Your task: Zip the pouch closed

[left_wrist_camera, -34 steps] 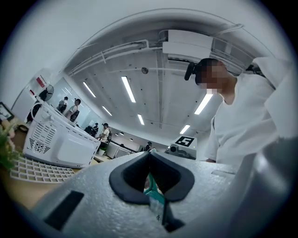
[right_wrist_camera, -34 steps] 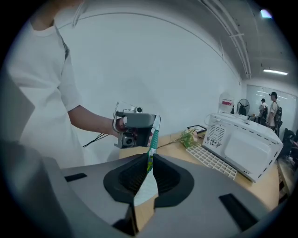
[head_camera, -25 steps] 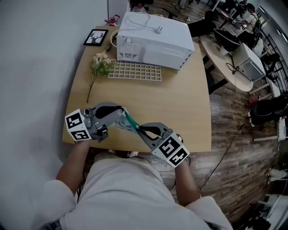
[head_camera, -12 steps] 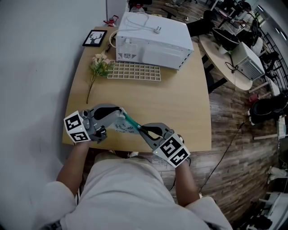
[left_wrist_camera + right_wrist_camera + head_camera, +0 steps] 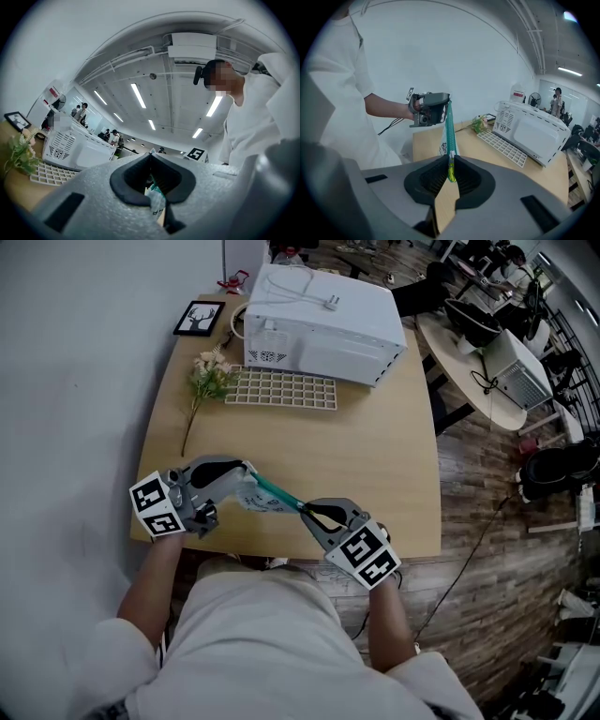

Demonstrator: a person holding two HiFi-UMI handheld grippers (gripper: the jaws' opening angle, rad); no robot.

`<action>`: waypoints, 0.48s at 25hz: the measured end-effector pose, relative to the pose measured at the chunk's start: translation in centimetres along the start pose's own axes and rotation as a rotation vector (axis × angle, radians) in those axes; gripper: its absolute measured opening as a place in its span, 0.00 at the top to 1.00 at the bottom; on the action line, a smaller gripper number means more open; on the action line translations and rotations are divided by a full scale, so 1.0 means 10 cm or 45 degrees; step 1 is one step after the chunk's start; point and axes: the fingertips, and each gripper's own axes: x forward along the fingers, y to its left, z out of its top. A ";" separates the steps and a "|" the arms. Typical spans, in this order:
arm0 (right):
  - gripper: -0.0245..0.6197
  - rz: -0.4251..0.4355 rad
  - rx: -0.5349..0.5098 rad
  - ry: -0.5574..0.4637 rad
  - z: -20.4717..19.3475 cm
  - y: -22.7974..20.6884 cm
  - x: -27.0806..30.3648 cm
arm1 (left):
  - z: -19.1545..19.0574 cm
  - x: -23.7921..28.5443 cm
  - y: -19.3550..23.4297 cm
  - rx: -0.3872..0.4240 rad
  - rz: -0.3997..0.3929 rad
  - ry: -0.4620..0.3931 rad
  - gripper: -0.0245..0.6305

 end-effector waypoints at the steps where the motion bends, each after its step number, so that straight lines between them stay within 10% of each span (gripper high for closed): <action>1: 0.90 -0.004 -0.002 0.002 0.00 -0.01 0.00 | 0.00 -0.02 0.01 0.000 0.008 -0.004 0.94; 12: 0.90 -0.026 0.040 0.016 -0.16 -0.06 0.02 | 0.04 -0.18 0.11 0.031 0.069 0.008 0.94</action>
